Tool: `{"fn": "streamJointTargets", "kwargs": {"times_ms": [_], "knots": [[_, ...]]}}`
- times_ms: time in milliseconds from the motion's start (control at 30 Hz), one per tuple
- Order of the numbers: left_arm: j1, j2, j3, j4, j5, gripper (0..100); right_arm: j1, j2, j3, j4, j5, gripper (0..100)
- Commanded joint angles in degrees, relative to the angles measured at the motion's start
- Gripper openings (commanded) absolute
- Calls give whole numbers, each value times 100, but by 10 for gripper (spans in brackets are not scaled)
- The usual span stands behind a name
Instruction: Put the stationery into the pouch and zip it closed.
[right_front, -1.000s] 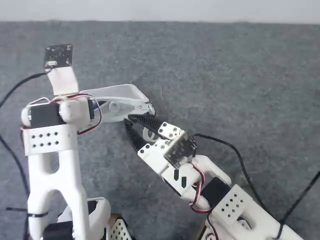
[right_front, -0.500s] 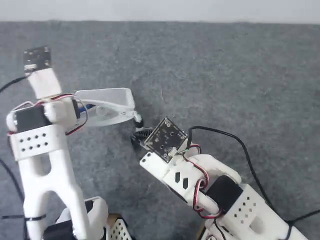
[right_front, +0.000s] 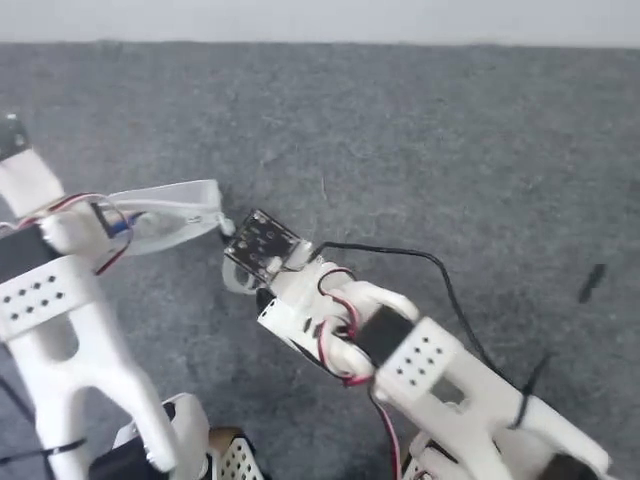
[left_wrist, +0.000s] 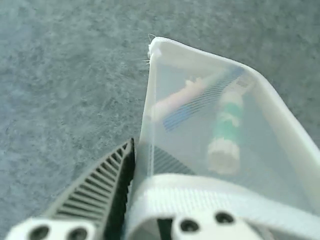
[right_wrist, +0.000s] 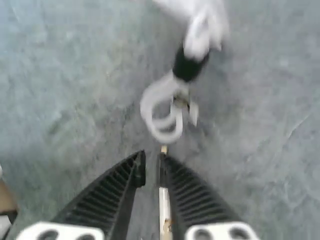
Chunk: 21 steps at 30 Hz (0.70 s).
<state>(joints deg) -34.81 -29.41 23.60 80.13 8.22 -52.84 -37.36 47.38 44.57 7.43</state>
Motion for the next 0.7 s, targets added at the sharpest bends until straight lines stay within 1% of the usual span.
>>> {"fn": "streamJointTargets", "kwargs": {"times_ms": [0, 167, 433, 667], "knots": [[-378, -62, -163, -264, 299, 9, 4, 462, -378, 40, -9, 147], [-659, -62, -154, -299, 299, 9, 4, 998, -484, 40, 0, 147], [-659, -62, -154, -299, 299, 9, 22, 2220, -958, 31, 0, 147], [-659, -62, -145, -299, 299, 9, 365, 3415, -1556, 31, 9, 147]]}}
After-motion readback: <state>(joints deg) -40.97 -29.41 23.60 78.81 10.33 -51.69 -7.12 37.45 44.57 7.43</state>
